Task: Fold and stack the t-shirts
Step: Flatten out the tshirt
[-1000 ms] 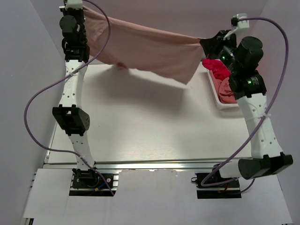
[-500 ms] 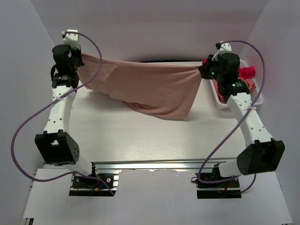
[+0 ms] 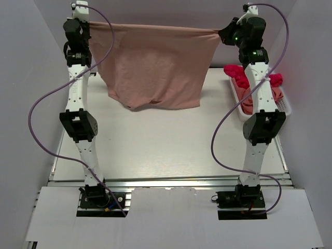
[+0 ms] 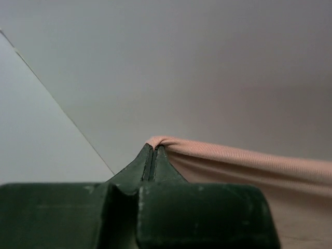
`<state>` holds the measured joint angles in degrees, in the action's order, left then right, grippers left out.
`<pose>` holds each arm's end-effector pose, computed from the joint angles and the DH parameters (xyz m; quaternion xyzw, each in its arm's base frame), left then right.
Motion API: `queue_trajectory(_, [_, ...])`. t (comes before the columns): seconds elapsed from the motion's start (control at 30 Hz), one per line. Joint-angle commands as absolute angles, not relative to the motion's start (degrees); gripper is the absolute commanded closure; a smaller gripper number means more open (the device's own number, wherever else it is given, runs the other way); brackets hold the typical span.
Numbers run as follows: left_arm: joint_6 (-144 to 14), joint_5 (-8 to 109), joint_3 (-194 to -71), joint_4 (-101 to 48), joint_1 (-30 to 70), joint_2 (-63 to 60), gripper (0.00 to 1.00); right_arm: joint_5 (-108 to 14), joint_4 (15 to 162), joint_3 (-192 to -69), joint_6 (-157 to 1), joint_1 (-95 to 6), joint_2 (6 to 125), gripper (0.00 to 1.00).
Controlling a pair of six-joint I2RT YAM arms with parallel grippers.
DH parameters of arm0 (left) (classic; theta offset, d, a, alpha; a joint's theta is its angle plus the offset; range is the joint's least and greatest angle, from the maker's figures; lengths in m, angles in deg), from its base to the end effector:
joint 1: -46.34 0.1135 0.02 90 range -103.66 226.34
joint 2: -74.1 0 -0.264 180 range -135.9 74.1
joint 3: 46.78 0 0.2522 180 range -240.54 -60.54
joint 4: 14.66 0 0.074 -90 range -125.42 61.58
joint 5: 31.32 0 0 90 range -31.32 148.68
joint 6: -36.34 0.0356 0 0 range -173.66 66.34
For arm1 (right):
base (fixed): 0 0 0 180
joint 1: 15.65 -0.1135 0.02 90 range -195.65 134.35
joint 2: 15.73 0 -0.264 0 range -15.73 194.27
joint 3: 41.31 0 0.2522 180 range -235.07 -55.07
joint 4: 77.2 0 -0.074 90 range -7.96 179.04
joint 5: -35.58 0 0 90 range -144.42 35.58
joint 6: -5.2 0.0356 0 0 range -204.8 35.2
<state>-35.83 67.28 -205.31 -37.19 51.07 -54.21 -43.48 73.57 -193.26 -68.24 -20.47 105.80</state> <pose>0.5076 0.0473 0.4622 0.0188 0.6584 0.1953 0.7267 0.4822 0.0474 0.4685 0.0035 0.6999 0.1975 0.6864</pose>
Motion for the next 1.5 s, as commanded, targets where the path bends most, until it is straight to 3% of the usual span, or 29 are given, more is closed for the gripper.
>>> queue_trajectory(0.0, [-36.15, 78.72, -210.72, -29.38, 54.16, -54.74, 1.0, -45.81, 79.35, -189.57, -67.75, -17.15, 100.65, 1.0])
queue_trajectory(0.13, [-43.71, 76.27, -203.55, -22.28, 54.34, -45.89, 1.0, -44.67, 82.53, -184.44, -68.63, -17.23, 93.79, 1.0])
queue_trajectory(0.2, [-44.78, 74.42, -208.52, -22.27, 53.99, -43.41, 0.99, -44.14, 82.88, -183.74, -69.59, -17.23, 89.58, 1.0])
queue_trajectory(0.33, [-38.73, 74.06, -208.9, -17.96, 51.35, -37.27, 0.96, -45.19, 80.0, -190.75, -71.78, -17.23, 85.26, 1.0])
queue_trajectory(0.4, [-38.71, 72.75, -208.21, -20.58, 50.56, -32.88, 0.96, -45.19, 78.93, -191.39, -71.36, -17.23, 81.67, 1.0])
queue_trajectory(0.73, [-51.59, 68.53, -197.31, -43.75, 50.56, -4.78, 0.97, -40.36, 77.88, -168.91, -62.57, -17.23, 50.82, 1.0])
queue_trajectory(0.87, [-58.66, 61.34, -182.51, -50.73, 50.65, 4.03, 0.99, -39.39, 75.78, -160.02, -62.12, -17.23, 44.21, 1.0])
queue_trajectory(1.0, [-59.64, 62.62, -171.75, -48.55, 50.73, 2.04, 1.0, -40.53, 75.07, -160.43, -63.0, -17.23, 48.76, 1.0])
queue_trajectory(1.07, [-57.36, 64.74, -172.24, -47.14, 50.73, -1.73, 1.0, -39.4, 73.84, -164.21, -62.91, -17.23, 55.06, 1.0])
queue_trajectory(1.33, [-50.24, 66.76, -205.41, -45.39, 50.73, -30.29, 0.98, -43.43, 71.29, -184.22, -66.16, -17.23, 75.8, 1.0])
queue_trajectory(1.47, [-43.3, 72.11, -206.44, -35.03, 50.21, -38.03, 0.95, -44.14, 69.96, -194.46, -65.47, -17.23, 86.73, 1.0])
